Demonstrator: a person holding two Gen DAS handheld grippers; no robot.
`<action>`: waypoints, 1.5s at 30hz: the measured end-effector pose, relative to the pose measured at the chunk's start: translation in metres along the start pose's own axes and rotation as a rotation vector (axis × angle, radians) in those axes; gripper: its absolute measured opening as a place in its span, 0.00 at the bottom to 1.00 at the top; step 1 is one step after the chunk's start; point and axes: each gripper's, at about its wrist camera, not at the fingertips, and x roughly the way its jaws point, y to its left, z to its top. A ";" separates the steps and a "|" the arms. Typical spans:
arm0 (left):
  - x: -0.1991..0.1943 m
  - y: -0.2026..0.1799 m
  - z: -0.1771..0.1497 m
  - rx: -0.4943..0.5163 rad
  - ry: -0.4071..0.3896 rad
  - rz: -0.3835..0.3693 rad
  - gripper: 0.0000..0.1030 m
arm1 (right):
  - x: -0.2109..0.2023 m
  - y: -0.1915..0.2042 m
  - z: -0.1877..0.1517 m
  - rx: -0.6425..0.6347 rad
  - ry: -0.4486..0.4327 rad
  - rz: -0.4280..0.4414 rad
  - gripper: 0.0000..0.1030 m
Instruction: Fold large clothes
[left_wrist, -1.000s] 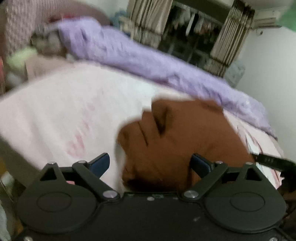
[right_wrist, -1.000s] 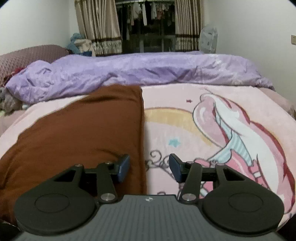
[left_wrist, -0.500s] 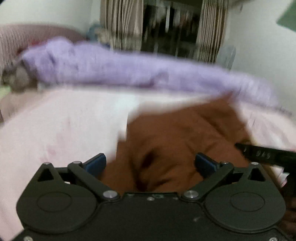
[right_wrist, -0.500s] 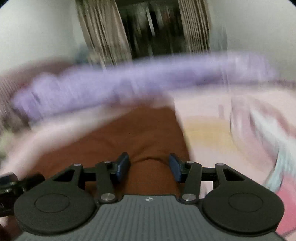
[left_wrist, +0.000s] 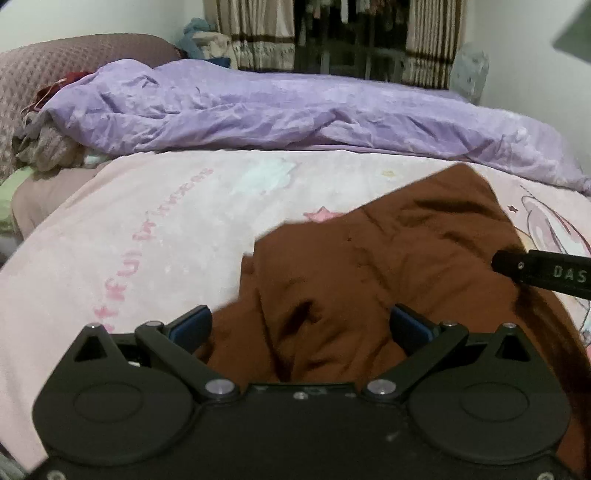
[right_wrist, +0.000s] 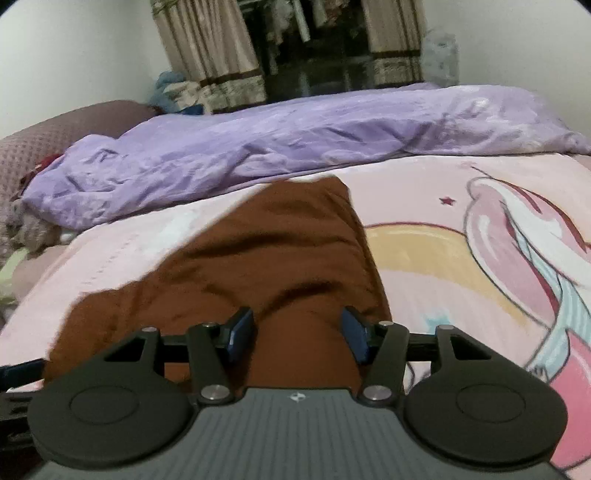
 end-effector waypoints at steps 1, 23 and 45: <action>-0.007 0.003 0.006 -0.004 0.009 -0.001 1.00 | -0.001 0.001 0.005 -0.005 -0.022 -0.014 0.64; 0.083 -0.031 0.022 0.037 0.108 0.017 1.00 | 0.102 -0.009 0.011 0.016 0.131 -0.060 0.73; -0.117 0.053 -0.020 0.035 -0.011 -0.019 1.00 | -0.055 -0.010 -0.018 -0.112 0.063 0.100 0.68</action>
